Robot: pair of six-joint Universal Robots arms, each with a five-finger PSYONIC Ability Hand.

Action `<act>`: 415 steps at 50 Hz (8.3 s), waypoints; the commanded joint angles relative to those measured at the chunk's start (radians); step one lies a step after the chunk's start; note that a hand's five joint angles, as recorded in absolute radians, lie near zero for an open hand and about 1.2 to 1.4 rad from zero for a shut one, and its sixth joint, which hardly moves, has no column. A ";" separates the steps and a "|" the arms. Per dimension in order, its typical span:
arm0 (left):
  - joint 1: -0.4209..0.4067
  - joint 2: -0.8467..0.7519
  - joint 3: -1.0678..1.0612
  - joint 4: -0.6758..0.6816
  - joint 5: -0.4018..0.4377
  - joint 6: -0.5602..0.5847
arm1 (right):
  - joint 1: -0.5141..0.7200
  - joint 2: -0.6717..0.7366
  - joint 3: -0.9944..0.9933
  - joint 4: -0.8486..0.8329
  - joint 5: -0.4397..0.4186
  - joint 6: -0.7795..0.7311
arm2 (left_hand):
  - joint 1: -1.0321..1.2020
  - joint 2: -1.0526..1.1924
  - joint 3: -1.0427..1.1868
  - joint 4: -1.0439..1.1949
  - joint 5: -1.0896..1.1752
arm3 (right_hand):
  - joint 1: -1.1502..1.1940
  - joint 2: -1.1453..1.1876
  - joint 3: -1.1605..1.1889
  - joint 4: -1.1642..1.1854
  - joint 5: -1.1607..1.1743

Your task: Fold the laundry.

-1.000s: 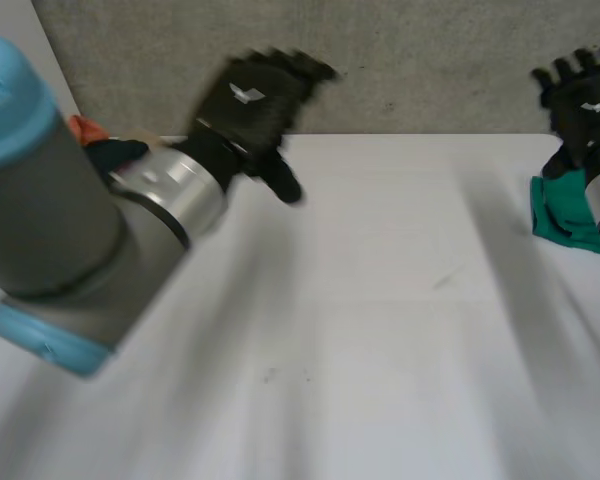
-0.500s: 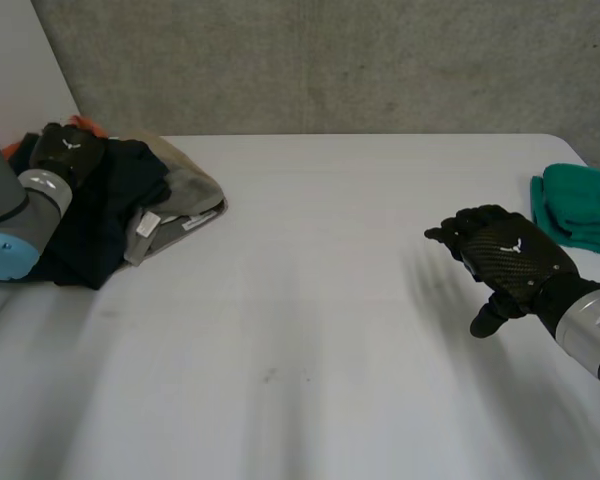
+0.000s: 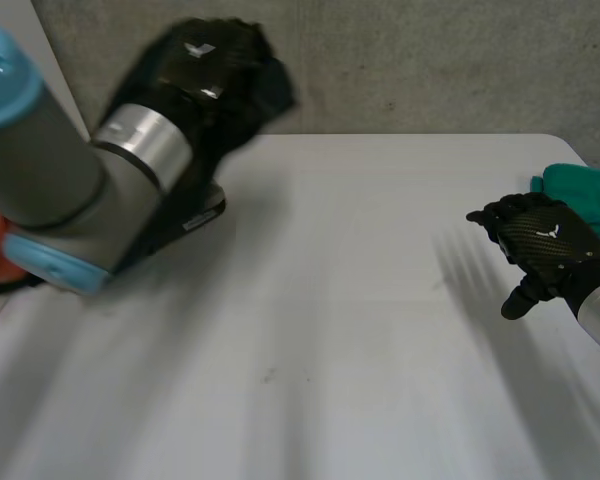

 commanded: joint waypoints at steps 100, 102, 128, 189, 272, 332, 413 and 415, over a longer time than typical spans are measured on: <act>-0.260 -0.170 -0.021 0.410 -0.050 0.283 | 0.087 0.056 -0.236 0.166 0.188 0.026 | 0.222 0.200 0.210 0.197 0.268 | -0.059 -0.038 -0.035 -0.035 -0.043; -0.303 -0.202 -0.035 0.406 -0.001 0.214 | 0.050 0.056 -0.236 0.145 0.190 0.026 | 0.222 0.200 0.210 0.197 0.268 | -0.059 -0.038 -0.035 -0.035 -0.043; -0.225 0.111 -0.212 0.283 0.057 0.139 | 0.033 0.030 -0.316 0.132 0.217 0.058 | -0.967 -0.989 -0.978 -0.992 -0.921 | -0.059 -0.038 -0.035 -0.035 -0.043; 0.065 -0.357 0.043 0.050 -0.045 0.499 | 0.582 0.101 -0.155 -0.055 0.650 0.156 | 0.222 0.200 0.210 0.197 0.268 | 1.162 1.184 1.187 1.187 1.178; -0.098 -0.053 -0.386 -0.025 -0.361 0.512 | 0.269 0.409 -0.331 0.049 0.342 -0.087 | -0.473 -0.495 -0.484 -0.498 -0.427 | 1.162 1.184 1.187 1.187 1.178; -0.046 -0.216 -0.425 0.165 -0.197 0.544 | 0.183 0.320 -0.248 0.160 0.228 0.108 | 0.222 0.200 0.210 0.197 0.268 | 1.162 1.184 1.187 1.187 1.178; -0.085 -0.260 -0.184 0.197 -0.353 0.711 | 0.280 0.694 -0.759 -0.034 0.342 -0.228 | 0.222 0.200 0.210 0.197 0.268 | 1.162 1.184 1.187 1.187 1.178; -0.088 -0.254 -0.234 0.159 -0.353 0.705 | 0.281 0.675 -0.730 -0.011 0.345 -0.228 | 0.222 0.200 0.210 0.197 0.268 | 1.162 1.184 1.187 1.187 1.178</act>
